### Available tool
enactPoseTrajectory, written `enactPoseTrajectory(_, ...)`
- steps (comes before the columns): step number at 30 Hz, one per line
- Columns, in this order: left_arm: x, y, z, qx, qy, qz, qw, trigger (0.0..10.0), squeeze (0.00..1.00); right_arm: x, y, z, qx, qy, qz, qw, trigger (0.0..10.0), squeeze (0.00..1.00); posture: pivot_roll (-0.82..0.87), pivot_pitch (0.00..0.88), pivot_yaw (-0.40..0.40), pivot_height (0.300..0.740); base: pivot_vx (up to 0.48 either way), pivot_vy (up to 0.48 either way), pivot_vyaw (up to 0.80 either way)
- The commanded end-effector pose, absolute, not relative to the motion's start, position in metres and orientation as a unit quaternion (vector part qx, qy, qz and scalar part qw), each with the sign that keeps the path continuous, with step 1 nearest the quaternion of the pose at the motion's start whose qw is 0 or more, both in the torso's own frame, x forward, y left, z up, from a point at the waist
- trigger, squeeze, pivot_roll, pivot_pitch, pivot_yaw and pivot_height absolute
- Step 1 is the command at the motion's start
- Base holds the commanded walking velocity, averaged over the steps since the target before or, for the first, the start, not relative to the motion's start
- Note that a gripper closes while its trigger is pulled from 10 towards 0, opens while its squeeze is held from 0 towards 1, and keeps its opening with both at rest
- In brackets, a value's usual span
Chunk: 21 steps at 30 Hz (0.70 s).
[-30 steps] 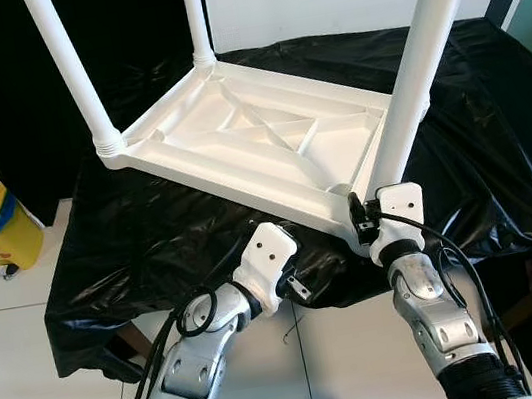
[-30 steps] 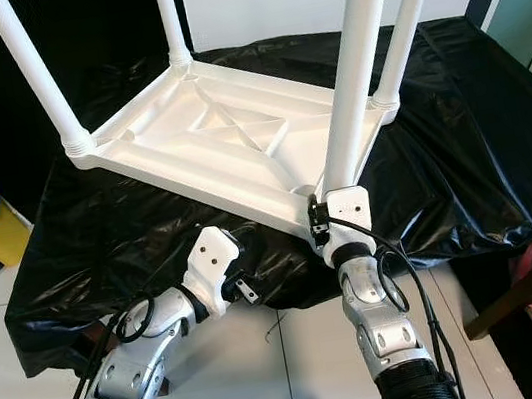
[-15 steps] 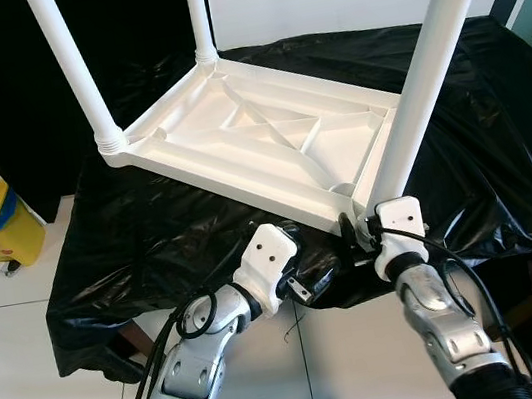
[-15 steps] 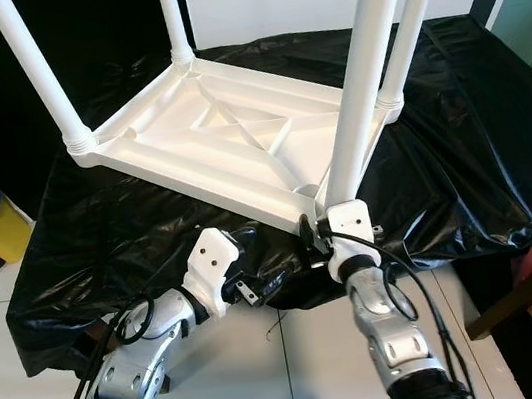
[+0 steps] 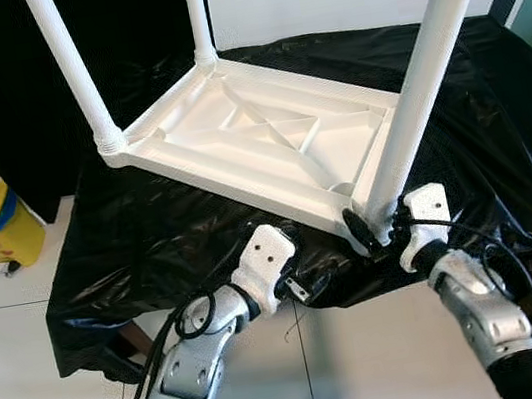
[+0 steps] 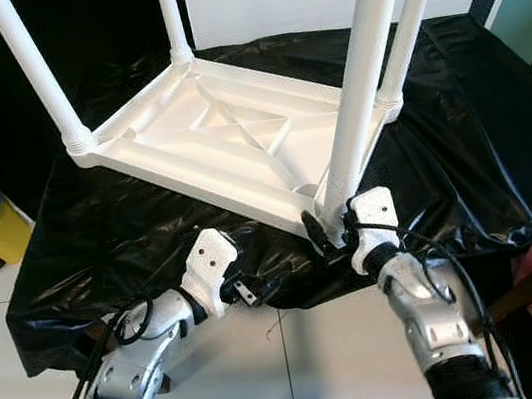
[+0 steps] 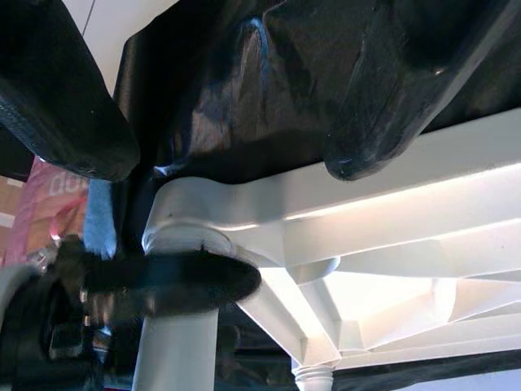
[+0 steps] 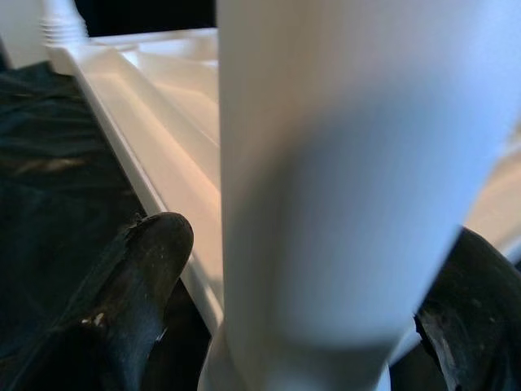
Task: Building children table
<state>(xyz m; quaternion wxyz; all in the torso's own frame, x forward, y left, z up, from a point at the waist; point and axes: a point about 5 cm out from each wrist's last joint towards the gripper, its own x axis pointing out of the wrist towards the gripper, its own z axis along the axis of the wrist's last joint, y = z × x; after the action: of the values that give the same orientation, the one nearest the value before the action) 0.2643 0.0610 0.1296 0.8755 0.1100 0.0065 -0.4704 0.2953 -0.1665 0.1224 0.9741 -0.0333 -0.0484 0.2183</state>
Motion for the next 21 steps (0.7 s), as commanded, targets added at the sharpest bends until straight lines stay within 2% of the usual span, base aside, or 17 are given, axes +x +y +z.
enactPoseTrajectory(1,0.266,0.06,0.128,0.118,0.006,-0.465,0.877,10.0,0.0,0.297,-0.165,0.118,-0.053,-0.031,0.26,0.964,10.0,0.0,0.0,0.057,-0.049,0.74,0.0,0.0,0.0)
enactPoseTrajectory(8,0.269,0.06,0.131,0.122,0.001,-0.46,0.879,10.0,0.0,0.303,-0.165,0.119,-0.087,-0.029,0.296,0.951,10.0,0.0,0.01,0.047,-0.064,0.74,0.0,0.0,0.0)
enactPoseTrajectory(9,0.27,0.061,0.131,0.122,-0.001,-0.458,0.88,10.0,0.0,0.303,-0.166,0.119,-0.087,-0.03,0.301,0.949,7.3,0.0,0.01,0.047,-0.064,0.74,0.0,0.0,0.0)
enactPoseTrajectory(10,0.27,0.061,0.132,0.122,-0.002,-0.457,0.881,10.0,0.0,0.304,-0.168,0.118,-0.091,-0.028,0.301,0.949,0.8,0.0,0.01,0.047,-0.067,0.74,0.0,0.0,0.0)
enactPoseTrajectory(11,0.27,0.061,0.132,0.122,-0.002,-0.456,0.881,10.0,0.0,0.304,-0.17,0.117,-0.094,-0.025,0.299,0.949,0.0,0.0,0.01,0.045,-0.068,0.74,0.0,0.0,0.0)
enactPoseTrajectory(20,0.271,0.061,0.131,0.123,-0.005,-0.453,0.883,10.0,0.0,0.301,-0.174,0.108,-0.101,-0.012,0.294,0.95,0.0,0.0,0.01,0.04,-0.073,0.74,0.0,0.0,0.0)
enactPoseTrajectory(21,0.272,0.061,0.132,0.124,-0.007,-0.451,0.884,10.0,0.0,0.3,-0.174,0.106,-0.101,-0.009,0.289,0.952,2.9,0.0,0.0,0.039,-0.073,0.74,0.0,0.0,0.0)
